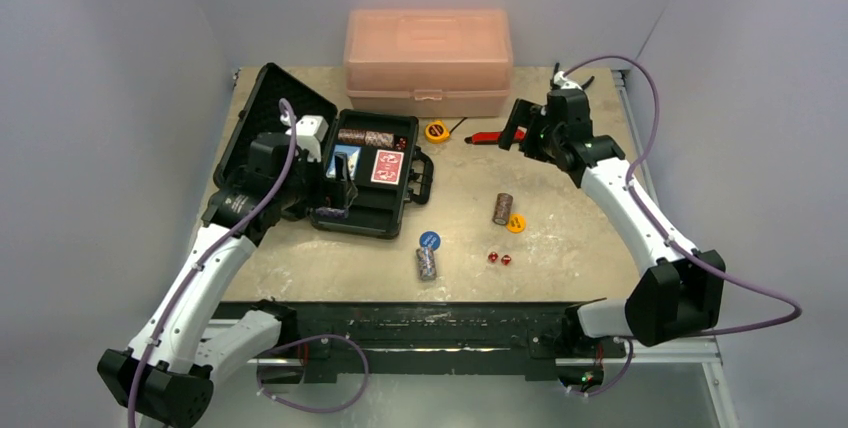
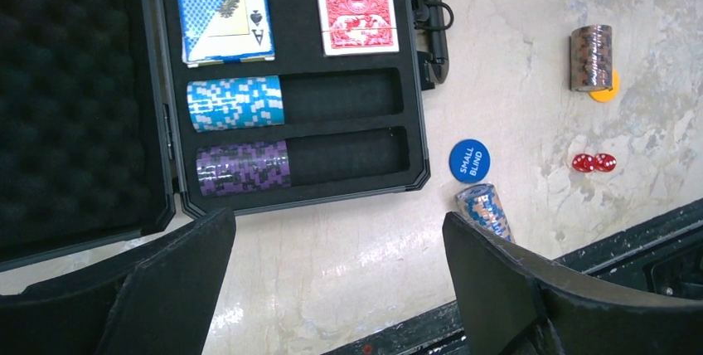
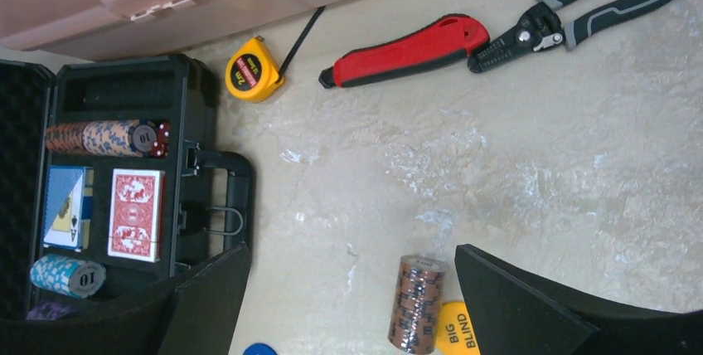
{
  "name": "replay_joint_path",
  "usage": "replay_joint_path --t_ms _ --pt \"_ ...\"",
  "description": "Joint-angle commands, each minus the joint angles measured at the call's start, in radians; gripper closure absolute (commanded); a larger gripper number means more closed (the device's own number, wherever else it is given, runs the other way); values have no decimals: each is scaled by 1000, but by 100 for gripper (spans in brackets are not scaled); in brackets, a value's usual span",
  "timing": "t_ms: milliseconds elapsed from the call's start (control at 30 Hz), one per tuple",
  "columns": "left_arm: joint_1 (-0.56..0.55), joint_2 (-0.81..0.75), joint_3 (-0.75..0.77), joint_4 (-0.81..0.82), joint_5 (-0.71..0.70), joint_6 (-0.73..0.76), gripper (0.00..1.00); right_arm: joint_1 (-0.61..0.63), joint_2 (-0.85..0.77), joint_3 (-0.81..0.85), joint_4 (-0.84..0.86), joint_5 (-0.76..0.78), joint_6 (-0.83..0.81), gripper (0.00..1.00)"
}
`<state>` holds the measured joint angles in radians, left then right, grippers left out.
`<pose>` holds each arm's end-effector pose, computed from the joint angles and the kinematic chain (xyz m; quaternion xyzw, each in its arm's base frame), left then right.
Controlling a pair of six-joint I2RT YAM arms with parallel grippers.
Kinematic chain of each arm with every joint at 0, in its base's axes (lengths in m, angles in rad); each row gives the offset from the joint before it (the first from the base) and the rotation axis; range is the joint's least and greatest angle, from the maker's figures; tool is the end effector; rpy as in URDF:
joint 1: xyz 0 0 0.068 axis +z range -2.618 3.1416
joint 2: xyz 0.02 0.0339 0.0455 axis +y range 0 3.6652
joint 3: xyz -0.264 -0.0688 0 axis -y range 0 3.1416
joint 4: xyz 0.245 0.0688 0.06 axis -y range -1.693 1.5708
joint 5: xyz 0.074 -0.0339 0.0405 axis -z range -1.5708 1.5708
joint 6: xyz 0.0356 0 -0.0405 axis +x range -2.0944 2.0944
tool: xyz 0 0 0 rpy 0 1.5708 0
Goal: Pack up texas hold em set
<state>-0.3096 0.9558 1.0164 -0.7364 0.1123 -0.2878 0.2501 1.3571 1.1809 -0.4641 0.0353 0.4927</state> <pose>0.1835 -0.0629 0.3354 0.0341 0.8998 -0.1755 0.3980 0.2945 0.0739 0.3222 0.1160 0.8860 0.1481 0.4237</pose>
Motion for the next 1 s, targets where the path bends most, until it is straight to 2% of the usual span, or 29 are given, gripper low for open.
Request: replay_joint_path --t_ms 0,233,500,667,867,967 --pt "-36 3 8 13 15 36 5 12 -11 -7 -55 35 7 1" --pt "-98 15 -10 10 -11 47 6 17 -3 -42 -128 113 112 1" --pt "-115 0 -15 10 -20 49 7 42 34 -118 -107 127 199 1" --pt "-119 -7 -14 9 -21 50 7 58 88 -142 -83 120 235 12" --pt "-123 -19 -16 6 -35 50 8 83 147 -150 -76 147 260 14" --pt "-127 -25 -18 5 -42 50 9 90 174 -151 -72 149 262 19"
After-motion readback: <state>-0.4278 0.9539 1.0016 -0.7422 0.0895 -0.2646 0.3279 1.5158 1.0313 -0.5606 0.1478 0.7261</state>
